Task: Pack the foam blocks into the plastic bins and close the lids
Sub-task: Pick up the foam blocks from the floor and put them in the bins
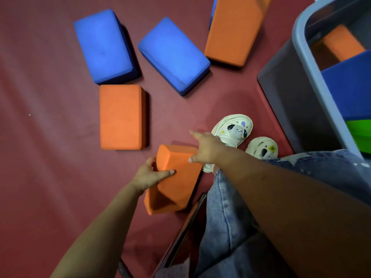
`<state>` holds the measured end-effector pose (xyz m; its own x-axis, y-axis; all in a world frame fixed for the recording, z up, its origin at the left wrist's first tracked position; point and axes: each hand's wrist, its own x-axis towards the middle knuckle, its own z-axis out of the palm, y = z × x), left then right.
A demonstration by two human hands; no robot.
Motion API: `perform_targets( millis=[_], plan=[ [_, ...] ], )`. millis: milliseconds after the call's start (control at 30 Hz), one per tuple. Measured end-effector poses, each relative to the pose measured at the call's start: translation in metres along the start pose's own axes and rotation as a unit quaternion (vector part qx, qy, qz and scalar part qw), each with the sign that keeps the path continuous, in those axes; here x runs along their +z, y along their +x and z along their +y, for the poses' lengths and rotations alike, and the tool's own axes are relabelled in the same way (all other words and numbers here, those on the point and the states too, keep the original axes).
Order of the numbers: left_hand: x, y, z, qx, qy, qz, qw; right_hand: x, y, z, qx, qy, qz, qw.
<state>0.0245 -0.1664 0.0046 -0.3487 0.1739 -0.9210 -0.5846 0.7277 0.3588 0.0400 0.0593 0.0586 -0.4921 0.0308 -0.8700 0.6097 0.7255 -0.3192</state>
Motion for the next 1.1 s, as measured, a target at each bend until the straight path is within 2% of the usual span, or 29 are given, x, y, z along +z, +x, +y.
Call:
perform_targets(
  millis=[100,167,233,333,400,467,567,633,733,867,1033,1100],
  plan=[
    [-0.019,-0.019,0.028,0.123,0.050,-0.011,0.991,-0.011,-0.004,-0.009,-0.066,-0.054,-0.004,0.996],
    [-0.032,-0.031,0.054,0.190,0.045,-0.029,0.980,-0.019,-0.007,-0.016,-0.114,-0.078,0.014,0.990],
    [-0.044,-0.035,0.077,0.236,0.041,-0.032,0.970,-0.031,-0.011,-0.024,-0.142,-0.087,0.072,0.983],
    [-0.062,-0.020,0.093,0.259,0.017,-0.007,0.966,-0.047,-0.018,-0.035,-0.147,-0.095,0.188,0.966],
    [-0.073,0.002,0.089,0.232,-0.005,0.063,0.971,-0.052,-0.019,-0.038,-0.119,-0.091,0.252,0.956],
    [-0.081,0.030,0.080,0.163,-0.038,0.170,0.971,-0.053,-0.018,-0.039,-0.079,-0.059,0.286,0.953],
    [-0.094,0.064,0.060,0.053,-0.052,0.288,0.955,-0.052,-0.013,-0.036,-0.040,0.019,0.296,0.954],
    [-0.108,0.079,0.042,-0.011,-0.047,0.323,0.945,-0.046,-0.011,-0.036,-0.040,0.040,0.288,0.956],
    [-0.135,0.108,0.017,-0.034,-0.130,0.308,0.942,-0.039,-0.008,-0.039,-0.054,0.066,0.282,0.956],
    [-0.142,0.119,0.013,-0.073,-0.153,0.317,0.933,-0.037,-0.001,-0.038,-0.043,0.081,0.276,0.957],
    [-0.108,0.104,0.023,-0.037,-0.207,0.224,0.952,-0.033,0.003,-0.031,0.033,0.152,0.313,0.937],
    [-0.091,0.101,0.028,-0.018,-0.244,0.244,0.938,-0.031,0.005,-0.028,0.057,0.170,0.312,0.933]
  ],
)
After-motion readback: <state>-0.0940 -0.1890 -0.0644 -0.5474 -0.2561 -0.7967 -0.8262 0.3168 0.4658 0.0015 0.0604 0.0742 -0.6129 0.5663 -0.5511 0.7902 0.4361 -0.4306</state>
